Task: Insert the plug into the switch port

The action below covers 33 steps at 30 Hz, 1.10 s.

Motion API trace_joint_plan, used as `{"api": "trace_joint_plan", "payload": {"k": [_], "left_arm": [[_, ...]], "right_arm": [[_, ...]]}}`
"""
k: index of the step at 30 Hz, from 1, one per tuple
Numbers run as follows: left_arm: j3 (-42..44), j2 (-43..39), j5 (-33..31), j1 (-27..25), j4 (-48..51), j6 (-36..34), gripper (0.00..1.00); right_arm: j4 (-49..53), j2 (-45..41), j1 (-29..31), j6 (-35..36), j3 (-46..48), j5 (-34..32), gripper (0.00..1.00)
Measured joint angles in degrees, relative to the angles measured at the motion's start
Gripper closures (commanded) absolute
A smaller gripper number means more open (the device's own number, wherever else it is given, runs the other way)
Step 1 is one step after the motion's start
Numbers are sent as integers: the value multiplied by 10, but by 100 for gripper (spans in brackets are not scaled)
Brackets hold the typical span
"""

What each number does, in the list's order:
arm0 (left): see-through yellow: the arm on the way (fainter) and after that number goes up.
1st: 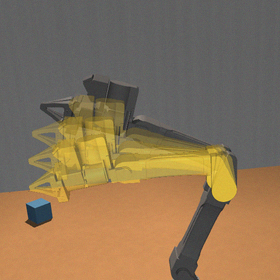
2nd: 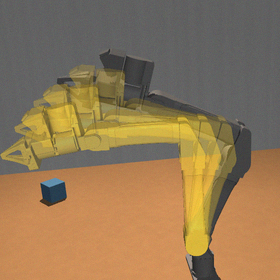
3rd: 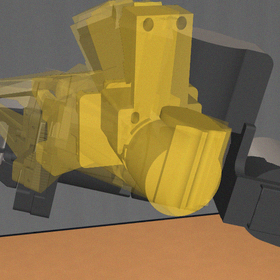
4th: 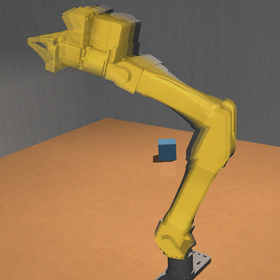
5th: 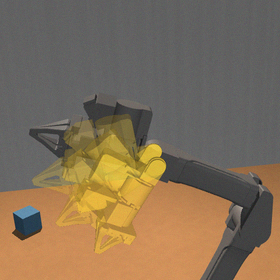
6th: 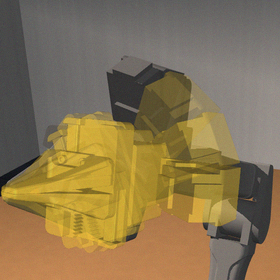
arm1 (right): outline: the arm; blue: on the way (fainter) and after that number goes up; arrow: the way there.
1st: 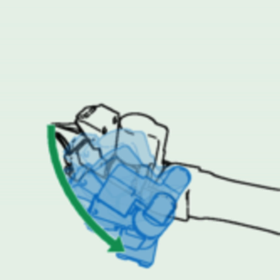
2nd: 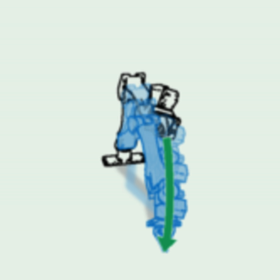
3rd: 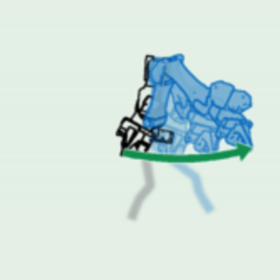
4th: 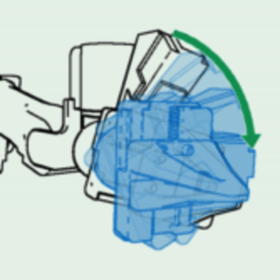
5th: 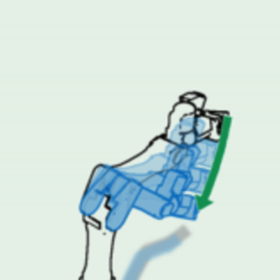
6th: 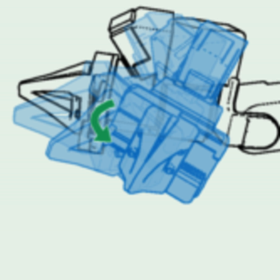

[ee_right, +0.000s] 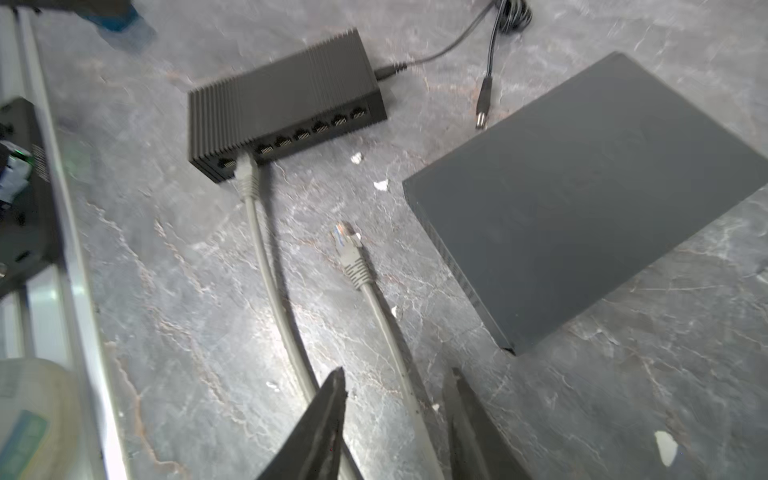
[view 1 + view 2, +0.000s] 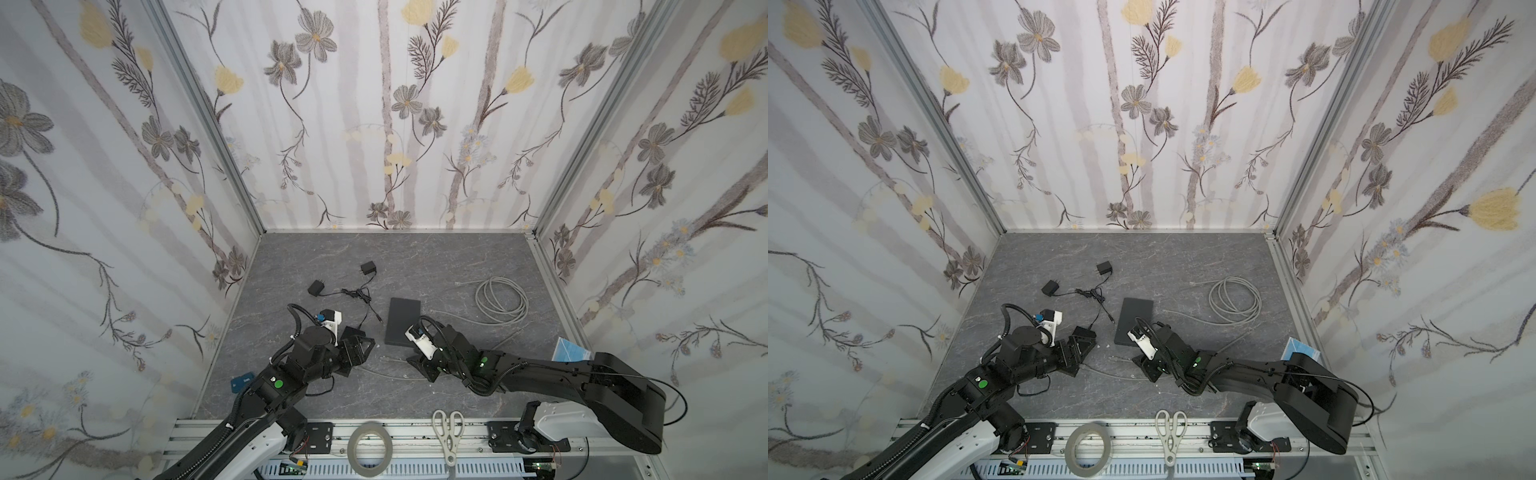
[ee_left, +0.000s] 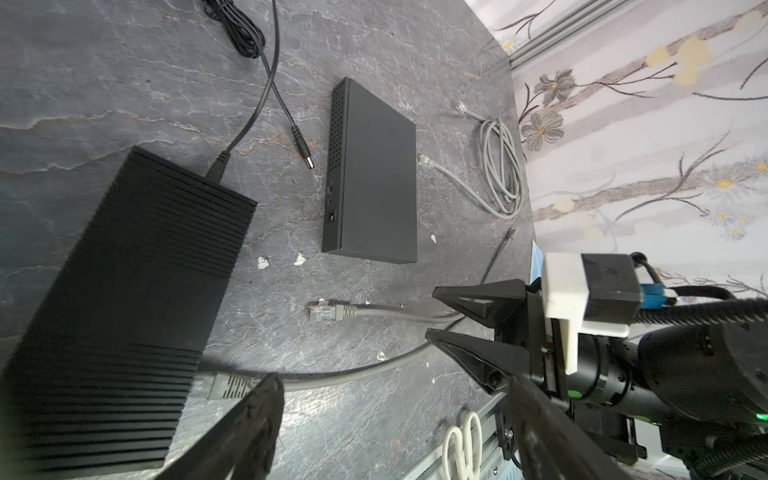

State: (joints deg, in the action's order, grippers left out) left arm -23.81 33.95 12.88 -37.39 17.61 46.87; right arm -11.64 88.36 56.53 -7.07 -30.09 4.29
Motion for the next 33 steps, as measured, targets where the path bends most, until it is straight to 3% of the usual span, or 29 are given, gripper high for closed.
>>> {"api": "trace_joint_plan", "payload": {"k": [8,16,26,33], "left_arm": [[55,-31,-10,0,-38,-40,16],[65,-81,-13,0,-50,-81,18],[75,-161,-11,3,-2,-92,18],[74,-136,-7,2,-2,-92,18]], "right_arm": [[78,150,12,50,-116,-5,62],[114,247,78,71,-234,-40,68],[151,222,73,61,-222,-49,62],[161,210,71,61,-211,-42,74]]}}
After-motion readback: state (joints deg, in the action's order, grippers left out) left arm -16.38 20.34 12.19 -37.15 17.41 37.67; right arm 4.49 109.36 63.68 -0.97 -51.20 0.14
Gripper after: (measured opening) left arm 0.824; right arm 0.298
